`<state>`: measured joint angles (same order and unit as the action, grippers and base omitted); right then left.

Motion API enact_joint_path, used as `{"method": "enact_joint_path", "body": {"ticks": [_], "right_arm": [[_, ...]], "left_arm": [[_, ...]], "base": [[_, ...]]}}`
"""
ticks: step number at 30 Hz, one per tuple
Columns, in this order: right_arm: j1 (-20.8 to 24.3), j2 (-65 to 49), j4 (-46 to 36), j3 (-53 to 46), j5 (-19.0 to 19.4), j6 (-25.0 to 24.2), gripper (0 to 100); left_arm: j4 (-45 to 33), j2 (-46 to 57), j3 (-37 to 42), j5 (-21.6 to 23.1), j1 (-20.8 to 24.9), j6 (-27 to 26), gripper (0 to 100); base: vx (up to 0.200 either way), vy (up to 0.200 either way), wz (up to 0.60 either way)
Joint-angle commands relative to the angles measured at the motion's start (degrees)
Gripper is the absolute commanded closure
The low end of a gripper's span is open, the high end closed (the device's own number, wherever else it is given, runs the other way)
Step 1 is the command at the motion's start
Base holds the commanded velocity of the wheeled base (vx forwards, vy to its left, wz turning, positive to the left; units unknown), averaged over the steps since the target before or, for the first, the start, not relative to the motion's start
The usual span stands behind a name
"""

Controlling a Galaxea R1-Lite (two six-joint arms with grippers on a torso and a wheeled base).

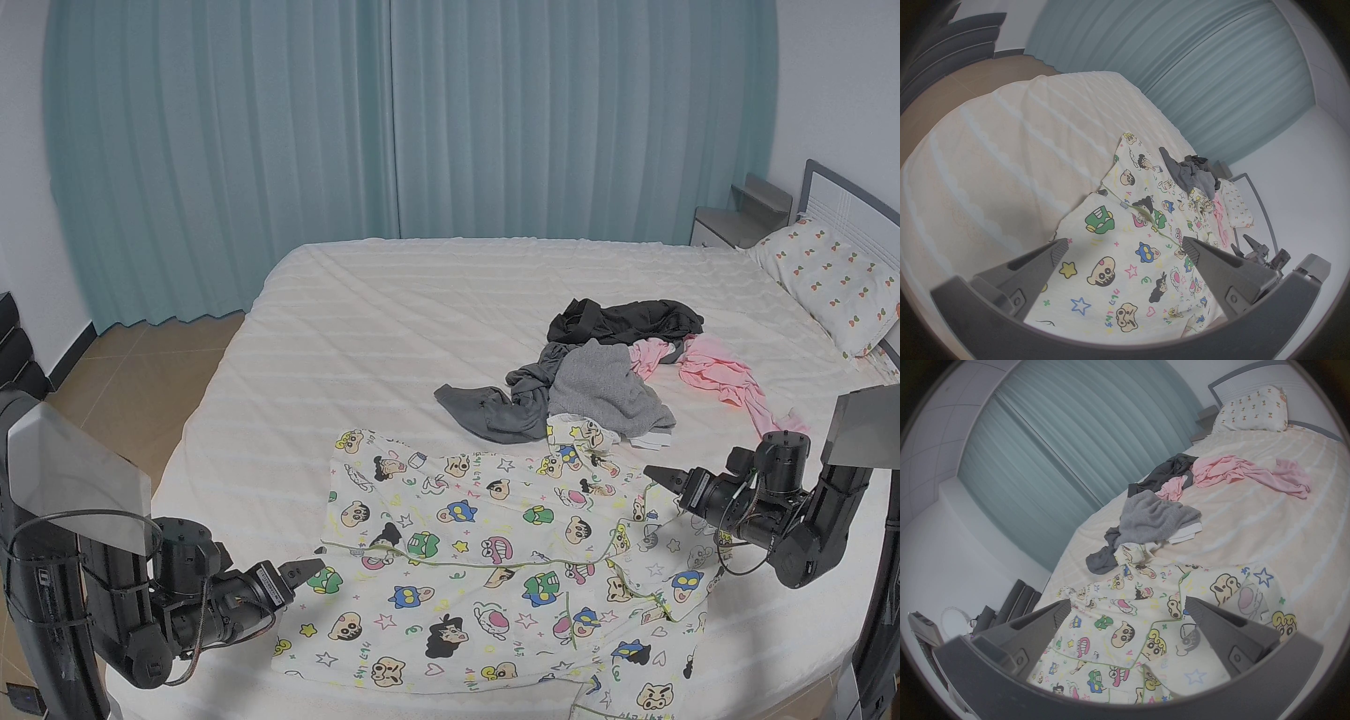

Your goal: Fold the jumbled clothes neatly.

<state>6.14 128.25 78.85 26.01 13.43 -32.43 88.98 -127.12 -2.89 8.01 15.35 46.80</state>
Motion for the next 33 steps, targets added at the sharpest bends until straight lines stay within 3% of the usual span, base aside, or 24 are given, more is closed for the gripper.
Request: {"method": "enact_joint_path", "body": {"ticks": [1,8,14,19,25,33], "right_arm": [[1.59,1.92,-1.33,-0.26,-1.83,0.08,0],[1.77,-2.39,-0.80,-10.28,-1.31,2.28,0],[3.00,-2.83,0.78,-19.60,1.51,3.34,0],[4.40,0.08,4.74,-25.84,2.30,7.20,0],[6.07,5.35,5.26,-26.01,1.77,9.75,0],[9.06,9.92,5.70,-26.01,0.28,9.49,0]], "left_arm": [[1.02,0.82,0.52,0.52,0.21,0.40,0],[1.02,0.39,0.60,0.52,0.21,0.31,0],[1.02,-0.49,0.78,0.60,1.09,0.22,0],[1.02,-1.81,0.87,0.25,2.14,-0.04,0],[1.02,-1.99,0.87,0.34,2.23,-0.04,0],[1.02,-3.39,0.52,0.08,2.32,-0.22,0]], "base": [[0.000,0.000,0.00],[-0.200,0.000,0.00],[-0.200,0.000,0.00],[-0.200,0.000,0.00],[-0.200,0.000,0.00],[0.000,0.000,0.00]]}}
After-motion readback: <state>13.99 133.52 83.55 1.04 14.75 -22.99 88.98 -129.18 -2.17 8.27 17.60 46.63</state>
